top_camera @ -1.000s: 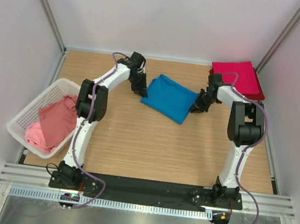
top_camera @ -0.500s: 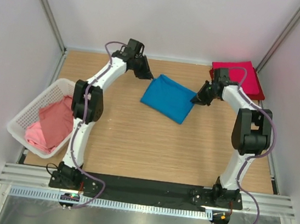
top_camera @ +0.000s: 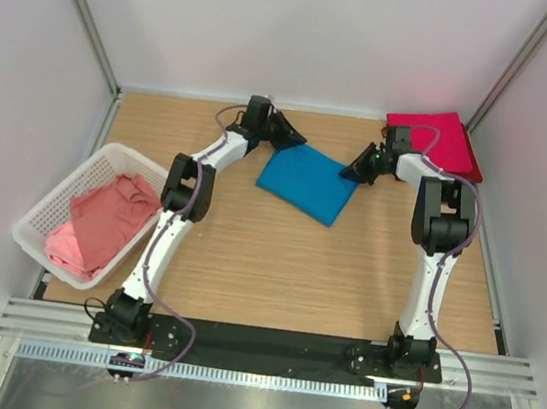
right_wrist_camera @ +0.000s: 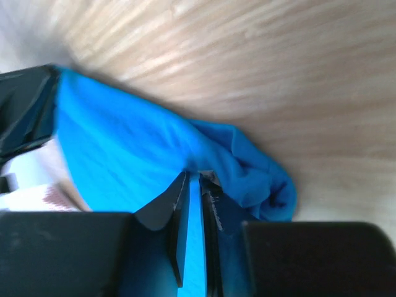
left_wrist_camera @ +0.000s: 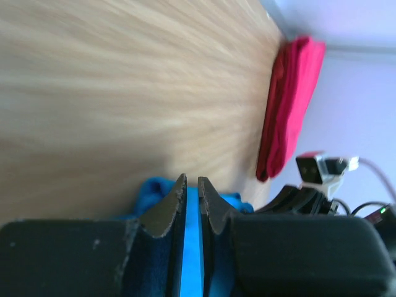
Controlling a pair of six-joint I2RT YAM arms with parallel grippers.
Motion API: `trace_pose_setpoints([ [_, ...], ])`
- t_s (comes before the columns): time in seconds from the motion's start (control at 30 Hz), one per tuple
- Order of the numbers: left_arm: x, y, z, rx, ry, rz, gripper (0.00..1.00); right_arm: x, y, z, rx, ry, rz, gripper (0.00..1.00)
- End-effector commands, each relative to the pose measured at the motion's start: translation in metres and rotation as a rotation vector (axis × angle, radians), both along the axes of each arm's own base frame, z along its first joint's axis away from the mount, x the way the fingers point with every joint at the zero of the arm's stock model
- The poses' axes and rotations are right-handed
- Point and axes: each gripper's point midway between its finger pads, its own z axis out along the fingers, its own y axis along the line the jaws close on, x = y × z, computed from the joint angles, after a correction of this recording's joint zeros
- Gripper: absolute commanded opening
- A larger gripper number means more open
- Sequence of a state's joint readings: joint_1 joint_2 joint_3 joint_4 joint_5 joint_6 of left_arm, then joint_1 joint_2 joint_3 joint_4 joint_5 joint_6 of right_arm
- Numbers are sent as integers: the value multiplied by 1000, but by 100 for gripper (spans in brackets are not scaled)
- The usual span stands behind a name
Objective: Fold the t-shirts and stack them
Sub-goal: Fold the tshirt
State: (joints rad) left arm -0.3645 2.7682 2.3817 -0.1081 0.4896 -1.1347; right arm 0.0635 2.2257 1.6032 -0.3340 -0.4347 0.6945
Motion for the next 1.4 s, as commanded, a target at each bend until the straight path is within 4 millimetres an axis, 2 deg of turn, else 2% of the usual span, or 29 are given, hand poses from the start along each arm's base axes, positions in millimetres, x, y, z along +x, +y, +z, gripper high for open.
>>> trace_pose_setpoints([
  [0.0,50,27,72,-165,-195,114,14,26,-7,14,49,-103,-44,21],
  [0.1,65,38,95,-196,-264,172,17,28,-6,9,72,-95,-57,25],
  [0.13,68,43,111,-220,-292,182,18,26,-6,7,75,-91,-66,26],
  [0.17,68,46,119,-227,-306,178,21,25,-6,8,83,-98,-74,27],
  [0.2,66,46,128,-228,-326,169,26,29,-5,19,90,-135,-78,29],
  [0.23,67,52,132,-214,-327,167,27,29,-5,22,94,-136,-84,30],
  [0.27,62,55,148,-191,-359,150,28,31,-6,27,91,-142,-87,30],
  [0.33,49,57,151,-161,-331,98,31,29,-6,38,78,-146,-83,30],
  [0.37,37,57,171,-143,-347,70,31,29,-8,41,69,-148,-88,30],
  [0.4,22,60,138,-68,-272,34,31,26,-10,42,61,-135,-95,31],
  [0.47,0,64,122,-3,-224,3,31,23,-10,53,54,-138,-87,35],
  [0.5,-24,70,108,59,-188,-27,30,15,-9,52,48,-106,-82,41],
  [0.53,-34,75,102,97,-171,-32,31,12,-9,63,34,-125,-62,43],
  [0.57,-45,78,97,133,-157,-45,31,8,-10,66,23,-118,-54,45],
  [0.6,-65,84,87,208,-129,-90,31,-3,-10,65,8,-80,-43,49],
  [0.63,-72,89,85,252,-117,-93,31,-11,-9,71,-1,-73,-32,51],
  [0.7,-91,98,78,330,-72,-126,34,-32,-6,68,-41,-29,11,56],
  [0.73,-96,104,72,371,-74,-147,35,-42,-8,60,-69,-2,15,58],
  [0.8,-105,110,63,413,-40,-159,38,-59,-6,59,-101,17,42,61],
  [0.83,-108,112,56,425,-32,-173,38,-69,-7,50,-113,45,45,61],
  [0.93,-121,112,36,441,19,-222,38,-79,-6,42,-125,60,56,62],
  [1.0,-130,112,23,454,49,-250,38,-78,-6,36,-138,52,72,62],
  [1.07,-142,110,9,465,69,-288,39,-80,-2,29,-146,63,93,60],
  [1.17,-157,109,-4,467,104,-320,39,-93,0,15,-180,110,127,47],
  [1.2,-160,109,-6,466,112,-327,39,-96,1,18,-191,103,132,46],
  [1.37,-175,108,-16,477,145,-361,39,-131,-7,4,-236,147,139,43],
])
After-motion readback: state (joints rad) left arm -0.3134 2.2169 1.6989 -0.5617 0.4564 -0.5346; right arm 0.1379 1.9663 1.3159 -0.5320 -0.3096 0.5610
